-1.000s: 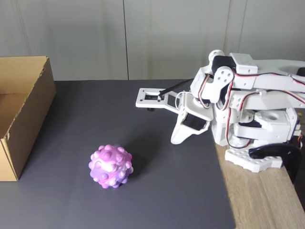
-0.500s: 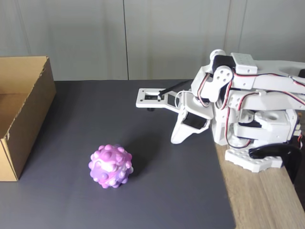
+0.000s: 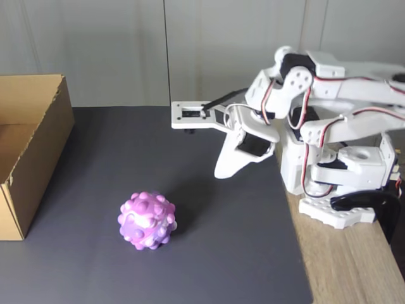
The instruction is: Grasp a ball and put it in the box.
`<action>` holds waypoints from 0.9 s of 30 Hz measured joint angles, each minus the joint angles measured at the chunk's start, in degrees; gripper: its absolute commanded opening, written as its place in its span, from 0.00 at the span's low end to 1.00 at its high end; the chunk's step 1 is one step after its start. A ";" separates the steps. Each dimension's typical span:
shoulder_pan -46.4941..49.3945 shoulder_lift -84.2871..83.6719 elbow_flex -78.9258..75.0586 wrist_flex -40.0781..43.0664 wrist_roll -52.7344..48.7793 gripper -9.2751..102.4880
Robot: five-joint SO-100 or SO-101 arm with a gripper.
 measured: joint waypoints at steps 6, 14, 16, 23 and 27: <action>-4.31 -14.77 -14.41 -4.22 -0.53 0.08; -8.53 -32.34 -31.73 -8.96 -0.70 0.08; -10.02 -35.68 -34.19 -10.20 -0.70 0.09; -12.92 -44.38 -36.30 -16.79 -0.97 0.20; -13.01 -47.99 -36.30 -20.39 0.00 0.25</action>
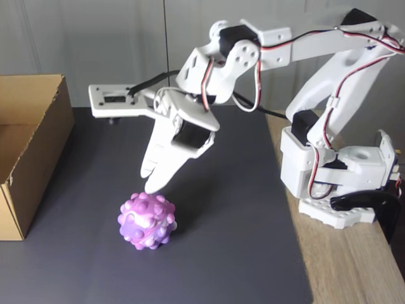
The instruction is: Grasp a ball and put it in the box.
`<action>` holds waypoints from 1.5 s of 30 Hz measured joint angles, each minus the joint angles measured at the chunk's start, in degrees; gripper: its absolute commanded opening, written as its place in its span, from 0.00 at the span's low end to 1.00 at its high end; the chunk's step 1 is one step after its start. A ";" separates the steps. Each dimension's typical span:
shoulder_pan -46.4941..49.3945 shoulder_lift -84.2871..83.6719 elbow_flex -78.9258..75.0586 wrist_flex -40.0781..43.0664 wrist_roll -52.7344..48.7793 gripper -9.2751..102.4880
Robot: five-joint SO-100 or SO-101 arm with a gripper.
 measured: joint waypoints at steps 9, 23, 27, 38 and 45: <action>3.34 -4.66 0.00 -3.96 1.93 0.40; 5.19 -13.10 0.00 -8.17 3.69 0.51; 6.15 -16.70 0.00 -10.37 4.75 0.51; 7.29 -23.82 0.88 -15.38 7.56 0.47; 7.56 -24.87 0.97 -15.56 10.02 0.35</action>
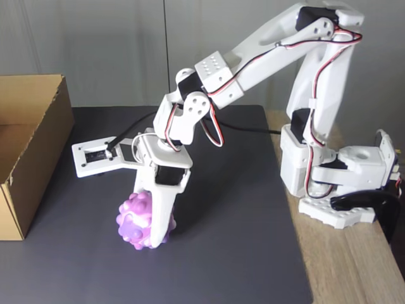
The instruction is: Grasp a ball and put it in the box.
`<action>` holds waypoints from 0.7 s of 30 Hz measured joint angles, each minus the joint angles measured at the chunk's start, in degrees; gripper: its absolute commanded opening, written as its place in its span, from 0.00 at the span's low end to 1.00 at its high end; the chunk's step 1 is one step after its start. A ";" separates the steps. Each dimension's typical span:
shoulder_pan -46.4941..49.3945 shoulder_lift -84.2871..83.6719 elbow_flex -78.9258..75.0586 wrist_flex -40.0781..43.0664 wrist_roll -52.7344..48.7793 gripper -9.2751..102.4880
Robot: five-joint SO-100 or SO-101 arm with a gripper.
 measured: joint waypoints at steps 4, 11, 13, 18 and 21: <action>-0.09 0.00 0.00 -0.09 0.53 0.30; 0.62 1.67 0.09 0.00 0.53 0.29; 1.67 3.43 0.09 0.35 0.53 0.29; 3.25 11.16 0.18 2.81 -0.26 0.30; 3.87 14.50 -2.64 5.19 -0.35 0.30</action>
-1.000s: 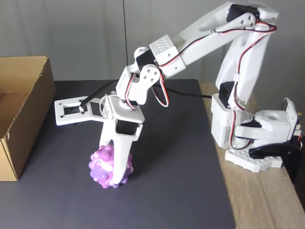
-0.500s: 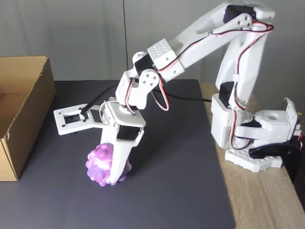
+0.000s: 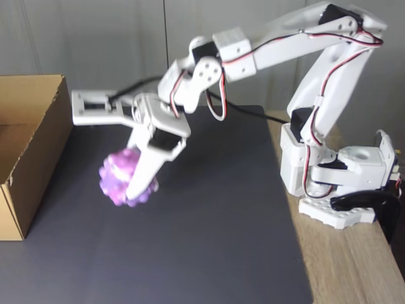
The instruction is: Grasp a ball and put it in the box.
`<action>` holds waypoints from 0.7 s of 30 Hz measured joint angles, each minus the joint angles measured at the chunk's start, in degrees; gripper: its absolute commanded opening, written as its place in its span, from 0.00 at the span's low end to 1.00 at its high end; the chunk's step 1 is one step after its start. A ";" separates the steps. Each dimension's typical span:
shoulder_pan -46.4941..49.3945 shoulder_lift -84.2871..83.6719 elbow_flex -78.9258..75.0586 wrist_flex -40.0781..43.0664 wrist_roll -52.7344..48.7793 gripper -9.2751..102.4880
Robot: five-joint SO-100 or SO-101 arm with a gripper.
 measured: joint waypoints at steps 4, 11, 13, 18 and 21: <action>1.05 0.79 -8.70 4.92 -0.62 0.29; 3.34 -3.52 -27.07 10.02 -1.05 0.29; 4.13 -6.50 -32.87 10.99 -1.05 0.29; 5.71 -14.68 -46.41 11.60 -1.05 0.29; 6.24 -20.74 -55.37 12.04 -1.41 0.29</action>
